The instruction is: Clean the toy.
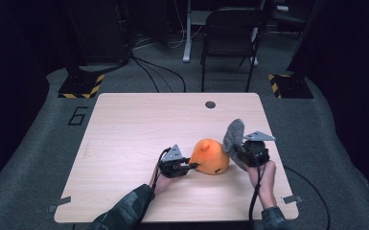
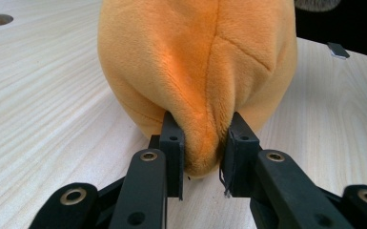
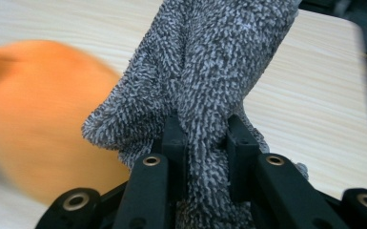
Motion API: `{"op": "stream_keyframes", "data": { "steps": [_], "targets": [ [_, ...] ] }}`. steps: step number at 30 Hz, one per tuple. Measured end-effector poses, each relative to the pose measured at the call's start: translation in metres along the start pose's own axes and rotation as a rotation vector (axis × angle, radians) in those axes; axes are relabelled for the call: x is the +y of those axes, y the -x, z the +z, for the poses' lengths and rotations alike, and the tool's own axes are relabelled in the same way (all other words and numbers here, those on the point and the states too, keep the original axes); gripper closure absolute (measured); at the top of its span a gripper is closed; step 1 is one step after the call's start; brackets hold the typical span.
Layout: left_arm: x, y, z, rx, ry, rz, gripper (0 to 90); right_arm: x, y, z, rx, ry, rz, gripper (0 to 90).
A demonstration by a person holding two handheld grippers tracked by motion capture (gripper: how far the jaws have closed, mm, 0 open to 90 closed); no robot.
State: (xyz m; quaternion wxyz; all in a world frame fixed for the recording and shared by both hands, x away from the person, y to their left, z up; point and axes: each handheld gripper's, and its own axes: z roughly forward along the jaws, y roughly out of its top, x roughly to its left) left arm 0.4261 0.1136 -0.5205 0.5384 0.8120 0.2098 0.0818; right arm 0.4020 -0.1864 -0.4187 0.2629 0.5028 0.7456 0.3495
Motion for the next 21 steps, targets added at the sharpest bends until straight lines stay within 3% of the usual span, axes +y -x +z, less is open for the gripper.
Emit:
{"op": "stream_keyframes", "data": {
  "steps": [3,6,9,11,15,18,21],
  "targets": [
    [-0.001,0.000,0.000,-0.002,0.004,-0.008,74.1,-0.015,0.031,-0.001,-0.049,-0.054,0.064,74.0],
    [0.000,0.000,0.000,-0.003,0.016,0.005,74.3,-0.031,0.047,0.009,-0.065,-0.131,0.120,73.8],
    [0.005,0.003,-0.002,-0.008,0.072,0.004,75.2,-0.038,0.053,0.020,-0.064,-0.168,0.140,73.7],
    [0.016,0.009,-0.007,0.000,0.114,0.039,75.8,-0.037,0.053,0.020,-0.067,-0.176,0.146,73.7],
    [0.044,0.020,-0.025,-0.015,0.177,0.066,75.9,-0.037,0.055,0.019,-0.072,-0.173,0.156,73.7],
    [0.069,0.030,-0.044,0.004,0.156,0.116,75.7,-0.038,0.058,0.018,-0.073,-0.175,0.168,73.7],
    [0.086,0.037,-0.059,0.023,0.094,0.151,75.4,-0.037,0.059,0.017,-0.072,-0.168,0.163,73.7]
  ]
}}
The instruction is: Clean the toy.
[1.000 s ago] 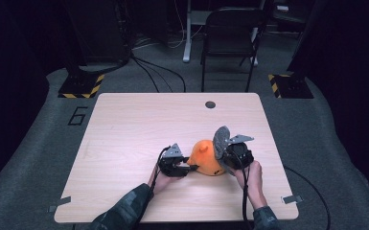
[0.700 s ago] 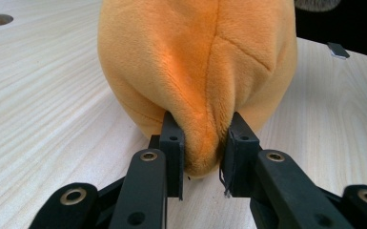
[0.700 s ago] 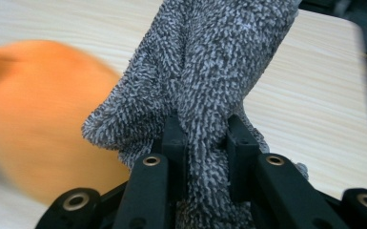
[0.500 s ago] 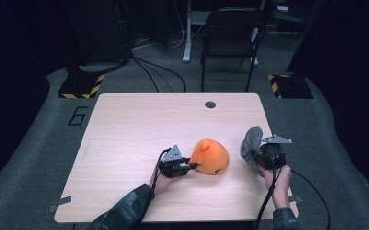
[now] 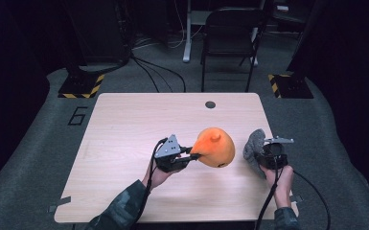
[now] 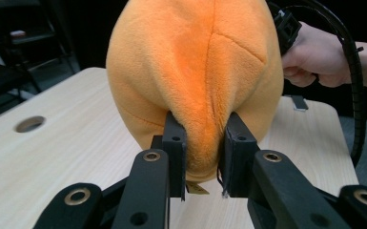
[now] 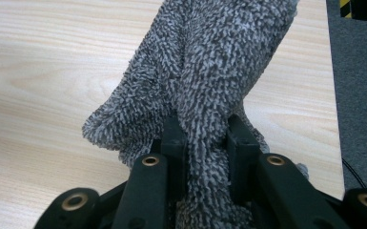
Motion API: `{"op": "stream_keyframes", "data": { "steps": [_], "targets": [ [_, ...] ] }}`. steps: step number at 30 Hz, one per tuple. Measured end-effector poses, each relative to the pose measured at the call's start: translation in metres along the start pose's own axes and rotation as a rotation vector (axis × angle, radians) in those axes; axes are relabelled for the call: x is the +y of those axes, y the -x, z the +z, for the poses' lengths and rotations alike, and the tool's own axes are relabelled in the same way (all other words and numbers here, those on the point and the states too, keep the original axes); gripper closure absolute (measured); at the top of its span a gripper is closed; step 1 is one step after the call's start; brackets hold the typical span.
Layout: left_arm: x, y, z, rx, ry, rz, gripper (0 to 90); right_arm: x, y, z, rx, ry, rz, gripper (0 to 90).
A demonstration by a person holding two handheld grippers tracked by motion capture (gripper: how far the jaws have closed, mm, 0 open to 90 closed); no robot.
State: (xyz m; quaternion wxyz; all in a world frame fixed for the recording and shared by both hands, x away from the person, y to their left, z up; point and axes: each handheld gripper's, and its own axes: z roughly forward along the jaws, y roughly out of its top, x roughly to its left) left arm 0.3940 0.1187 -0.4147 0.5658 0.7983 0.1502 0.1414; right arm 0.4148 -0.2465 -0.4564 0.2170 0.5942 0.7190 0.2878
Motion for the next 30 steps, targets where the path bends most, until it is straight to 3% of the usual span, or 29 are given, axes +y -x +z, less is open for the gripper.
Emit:
{"op": "stream_keyframes", "data": {
  "steps": [3,7,14,18,21,24,27,30],
  "targets": [
    [0.008,0.001,-0.006,0.028,-0.070,0.032,74.9,0.001,-0.002,-0.001,0.007,0.005,-0.003,73.7],
    [0.007,-0.003,-0.002,0.044,-0.157,0.010,74.1,0.005,-0.009,-0.007,0.031,0.025,-0.011,73.7],
    [-0.003,-0.010,0.009,0.026,-0.221,-0.007,72.8,0.020,-0.033,-0.033,0.093,0.107,-0.068,73.3],
    [-0.005,-0.009,0.013,0.032,-0.232,-0.011,72.1,0.032,-0.059,-0.059,0.166,0.178,-0.111,73.1],
    [-0.007,-0.009,0.015,0.030,-0.251,-0.003,71.6,0.042,-0.087,-0.081,0.234,0.234,-0.151,73.0],
    [-0.012,-0.011,0.019,0.031,-0.266,-0.013,71.2,0.047,-0.116,-0.098,0.260,0.282,-0.215,72.8],
    [-0.017,-0.010,0.025,0.032,-0.283,-0.014,71.2,0.048,-0.137,-0.100,0.321,0.285,-0.253,72.7],
    [-0.020,-0.007,0.028,0.007,-0.261,-0.035,71.7,0.045,-0.152,-0.088,0.339,0.244,-0.276,72.8]
  ]
}}
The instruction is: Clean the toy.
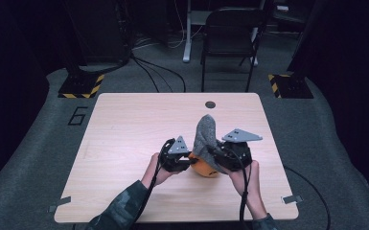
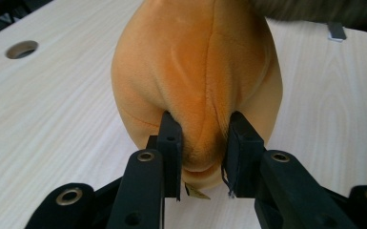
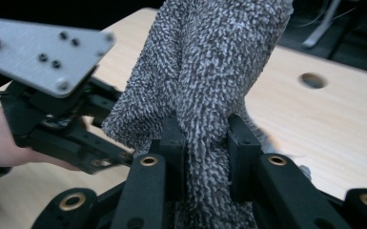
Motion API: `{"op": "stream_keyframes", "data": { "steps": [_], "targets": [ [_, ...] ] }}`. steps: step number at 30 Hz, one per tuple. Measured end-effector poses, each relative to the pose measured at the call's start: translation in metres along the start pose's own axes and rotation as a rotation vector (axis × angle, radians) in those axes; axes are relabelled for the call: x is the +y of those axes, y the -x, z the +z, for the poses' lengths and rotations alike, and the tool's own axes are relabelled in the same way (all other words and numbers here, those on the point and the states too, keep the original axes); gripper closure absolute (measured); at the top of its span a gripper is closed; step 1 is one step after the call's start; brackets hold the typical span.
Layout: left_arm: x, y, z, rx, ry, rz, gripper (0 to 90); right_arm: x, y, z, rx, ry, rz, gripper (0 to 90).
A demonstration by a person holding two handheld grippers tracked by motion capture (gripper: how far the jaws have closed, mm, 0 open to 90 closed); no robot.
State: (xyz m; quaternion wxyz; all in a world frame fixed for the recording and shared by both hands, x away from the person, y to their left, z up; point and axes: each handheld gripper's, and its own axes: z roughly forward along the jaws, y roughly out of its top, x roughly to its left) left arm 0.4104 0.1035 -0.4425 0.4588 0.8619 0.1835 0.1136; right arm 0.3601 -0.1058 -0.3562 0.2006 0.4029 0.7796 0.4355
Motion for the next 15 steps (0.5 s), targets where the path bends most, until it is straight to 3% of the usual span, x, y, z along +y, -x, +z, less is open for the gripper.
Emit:
{"op": "stream_keyframes", "data": {
  "steps": [3,5,7,10,13,15],
  "targets": [
    [-0.001,0.003,0.003,-0.011,0.014,-0.002,72.0,-0.009,0.002,0.019,-0.056,-0.064,-0.024,72.9],
    [-0.002,0.002,0.005,-0.017,0.006,-0.005,72.0,-0.016,0.008,0.028,-0.122,-0.095,-0.046,73.0],
    [-0.003,0.000,0.007,-0.028,0.015,-0.018,72.1,-0.022,0.019,0.032,-0.117,-0.103,-0.010,73.1],
    [-0.003,0.000,0.008,-0.032,0.029,-0.031,72.0,-0.024,0.030,0.031,-0.141,-0.103,0.010,73.0],
    [-0.003,-0.001,0.007,-0.031,0.030,-0.029,72.0,-0.023,0.033,0.026,-0.227,-0.103,-0.014,73.1],
    [-0.004,-0.001,0.007,-0.028,0.032,-0.034,72.0,-0.021,0.037,0.019,-0.257,-0.079,-0.007,73.0]
  ]
}}
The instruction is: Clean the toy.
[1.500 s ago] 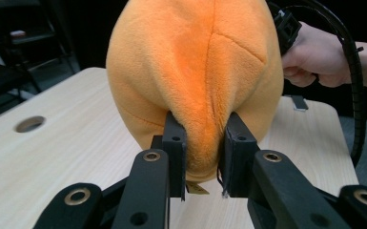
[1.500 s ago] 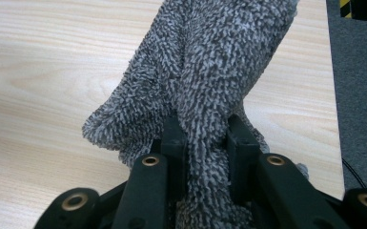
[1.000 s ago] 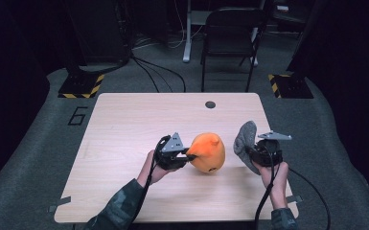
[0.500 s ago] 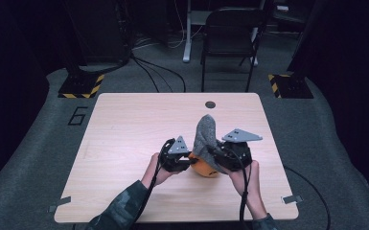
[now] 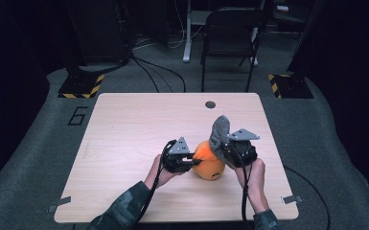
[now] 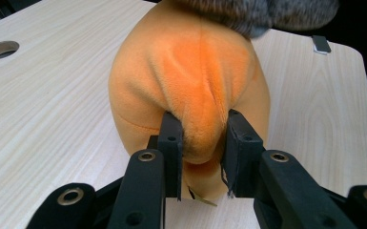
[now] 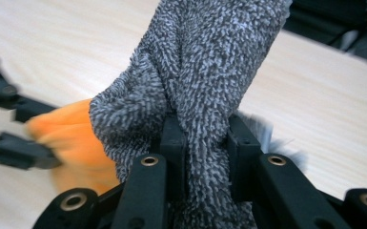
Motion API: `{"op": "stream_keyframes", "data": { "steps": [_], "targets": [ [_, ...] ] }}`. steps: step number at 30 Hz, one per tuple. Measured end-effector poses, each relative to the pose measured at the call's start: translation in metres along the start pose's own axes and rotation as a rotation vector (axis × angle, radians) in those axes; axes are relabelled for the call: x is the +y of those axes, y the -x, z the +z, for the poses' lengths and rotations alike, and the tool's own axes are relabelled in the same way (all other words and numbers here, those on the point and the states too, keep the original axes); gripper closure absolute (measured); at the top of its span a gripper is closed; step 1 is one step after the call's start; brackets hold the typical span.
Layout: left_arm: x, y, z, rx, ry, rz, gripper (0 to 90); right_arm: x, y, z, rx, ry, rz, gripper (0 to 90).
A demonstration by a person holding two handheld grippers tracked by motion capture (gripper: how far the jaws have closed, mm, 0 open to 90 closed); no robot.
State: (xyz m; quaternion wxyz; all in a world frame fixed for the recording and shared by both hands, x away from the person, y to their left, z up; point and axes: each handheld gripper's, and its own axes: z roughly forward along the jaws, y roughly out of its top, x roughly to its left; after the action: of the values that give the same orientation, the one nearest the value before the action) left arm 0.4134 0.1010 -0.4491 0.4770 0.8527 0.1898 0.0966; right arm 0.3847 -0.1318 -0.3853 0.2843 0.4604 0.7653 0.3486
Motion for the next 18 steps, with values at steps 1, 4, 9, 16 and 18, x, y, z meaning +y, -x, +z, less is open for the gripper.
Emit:
{"op": "stream_keyframes", "data": {
  "steps": [1,4,9,16,18],
  "targets": [
    [0.000,0.000,0.000,0.003,0.003,-0.005,72.0,0.001,0.002,-0.004,0.016,0.017,0.013,73.0],
    [-0.001,0.000,0.001,-0.007,0.007,-0.004,72.2,0.006,-0.005,-0.012,0.153,0.063,0.046,72.9],
    [-0.002,0.001,0.000,-0.004,-0.001,0.010,72.7,0.005,-0.033,0.004,0.171,-0.001,-0.057,73.0],
    [-0.003,0.000,0.003,-0.010,-0.001,-0.005,72.8,-0.009,0.007,0.012,-0.011,-0.027,0.002,73.1],
    [-0.004,0.000,0.004,-0.007,0.004,-0.006,72.7,-0.011,0.016,0.010,0.013,-0.021,0.040,73.0]
  ]
}}
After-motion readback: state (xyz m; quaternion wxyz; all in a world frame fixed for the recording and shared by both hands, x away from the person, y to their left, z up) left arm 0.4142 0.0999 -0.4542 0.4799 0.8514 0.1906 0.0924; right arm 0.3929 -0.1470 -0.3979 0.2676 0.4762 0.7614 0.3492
